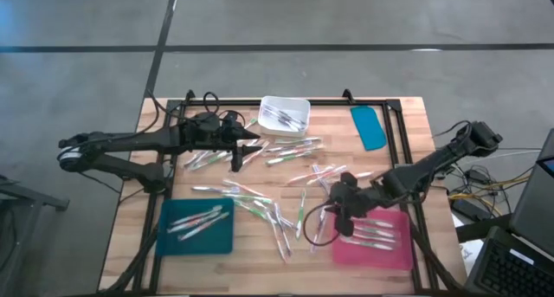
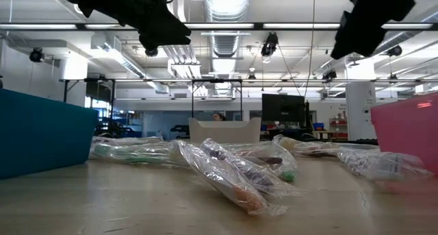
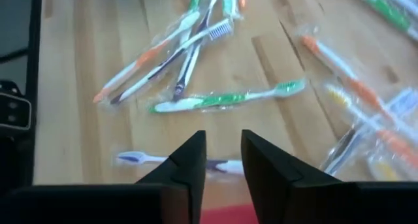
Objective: Pick & Place Toothbrushes
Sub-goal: Put the violet toothbrush into the white bin
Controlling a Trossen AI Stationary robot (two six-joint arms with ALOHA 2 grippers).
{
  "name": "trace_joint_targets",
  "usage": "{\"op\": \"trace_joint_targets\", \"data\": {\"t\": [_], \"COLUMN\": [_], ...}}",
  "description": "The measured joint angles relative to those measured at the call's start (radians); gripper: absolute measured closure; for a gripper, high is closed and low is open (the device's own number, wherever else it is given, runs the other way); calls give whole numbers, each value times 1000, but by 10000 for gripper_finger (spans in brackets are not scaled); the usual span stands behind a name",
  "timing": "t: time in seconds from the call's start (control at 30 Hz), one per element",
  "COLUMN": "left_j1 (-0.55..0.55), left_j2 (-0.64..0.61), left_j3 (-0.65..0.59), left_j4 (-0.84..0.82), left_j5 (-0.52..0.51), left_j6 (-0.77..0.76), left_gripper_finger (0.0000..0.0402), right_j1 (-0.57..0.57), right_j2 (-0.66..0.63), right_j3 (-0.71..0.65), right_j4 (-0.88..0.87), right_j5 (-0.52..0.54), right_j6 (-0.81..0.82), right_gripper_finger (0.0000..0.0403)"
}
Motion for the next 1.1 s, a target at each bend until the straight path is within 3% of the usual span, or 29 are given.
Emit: {"op": "trace_joint_targets", "data": {"t": [0.23, 0.43, 0.8, 1.1], "left_j1": [0, 0, 0, 0], "left_j2": [0, 0, 0, 0], "left_j3": [0, 0, 0, 0], "left_j4": [0, 0, 0, 0], "left_j5": [0, 0, 0, 0], "left_j6": [0, 0, 0, 0], "left_gripper_finger": [216, 216, 216, 216], "right_j1": [-101, -203, -413, -495], "right_j2": [0, 0, 0, 0], "right_j3": [29, 38, 38, 38], "right_j4": [-8, -8, 8, 16], "right_j5": [-22, -21, -21, -22], "right_j6": [-210, -420, -687, -733], "right_gripper_finger": [355, 363, 325, 282]}}
